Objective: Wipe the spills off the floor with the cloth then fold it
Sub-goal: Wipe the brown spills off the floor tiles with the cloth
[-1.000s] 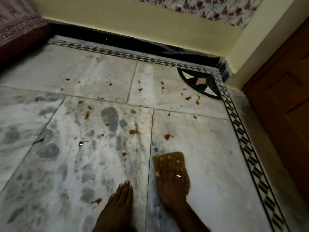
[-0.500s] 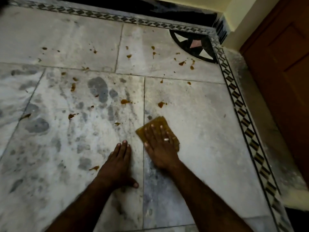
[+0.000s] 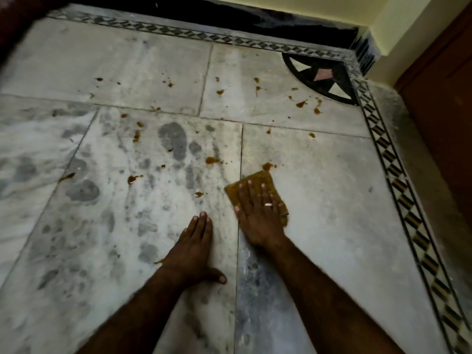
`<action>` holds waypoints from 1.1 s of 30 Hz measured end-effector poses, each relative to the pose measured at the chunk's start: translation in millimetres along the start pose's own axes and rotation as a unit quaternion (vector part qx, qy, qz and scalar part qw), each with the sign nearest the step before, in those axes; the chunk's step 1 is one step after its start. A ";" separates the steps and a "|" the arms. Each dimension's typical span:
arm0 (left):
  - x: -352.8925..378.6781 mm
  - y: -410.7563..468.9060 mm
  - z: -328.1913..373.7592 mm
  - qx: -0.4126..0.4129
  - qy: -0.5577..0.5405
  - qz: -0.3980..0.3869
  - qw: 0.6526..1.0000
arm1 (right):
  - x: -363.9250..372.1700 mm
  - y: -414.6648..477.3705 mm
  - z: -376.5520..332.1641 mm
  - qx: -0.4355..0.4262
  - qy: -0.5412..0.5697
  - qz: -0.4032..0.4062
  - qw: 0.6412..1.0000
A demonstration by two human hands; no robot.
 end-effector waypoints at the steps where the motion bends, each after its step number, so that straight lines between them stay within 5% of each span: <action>1: -0.8 -0.5 -2.5 -0.004 -0.007 0.001 1.000 | 3.8 -9.0 0.1 -0.016 -0.009 0.003 1.000; 7: -11.6 -11.4 -26.2 -0.042 -0.033 0.016 0.998 | -8.6 33.9 -6.7 0.084 0.027 0.016 0.996; 13: -12.7 -22.1 -41.5 -0.057 -0.052 0.030 0.997 | 25.6 -15.8 -81.2 -0.113 -0.049 0.018 0.992; 19: -17.6 -30.2 -70.2 -0.074 -0.041 0.048 0.995 | 9.9 37.7 -104.8 -0.046 0.014 -0.007 0.999; 25: -11.8 -47.5 -95.5 -0.082 -0.060 0.051 0.993 | 37.4 -3.4 -133.7 -0.169 -0.053 -0.012 0.984; 30: -7.7 -70.8 -123.7 -0.107 -0.081 0.081 0.988 | 30.7 24.4 -160.0 -0.109 -0.010 -0.030 0.994; 33: -1.7 -88.3 -139.6 -0.122 -0.089 0.100 0.983 | 47.4 -10.6 -184.9 -0.175 -0.026 0.000 0.984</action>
Point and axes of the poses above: each hand's wrist, its own y-axis towards the middle knuckle, its own x-axis out of the palm, z = x × y, the point moved 7 cm from there along y, towards the middle knuckle, and after that the axes turned 11 degrees about -z, right-handed, at the moved point
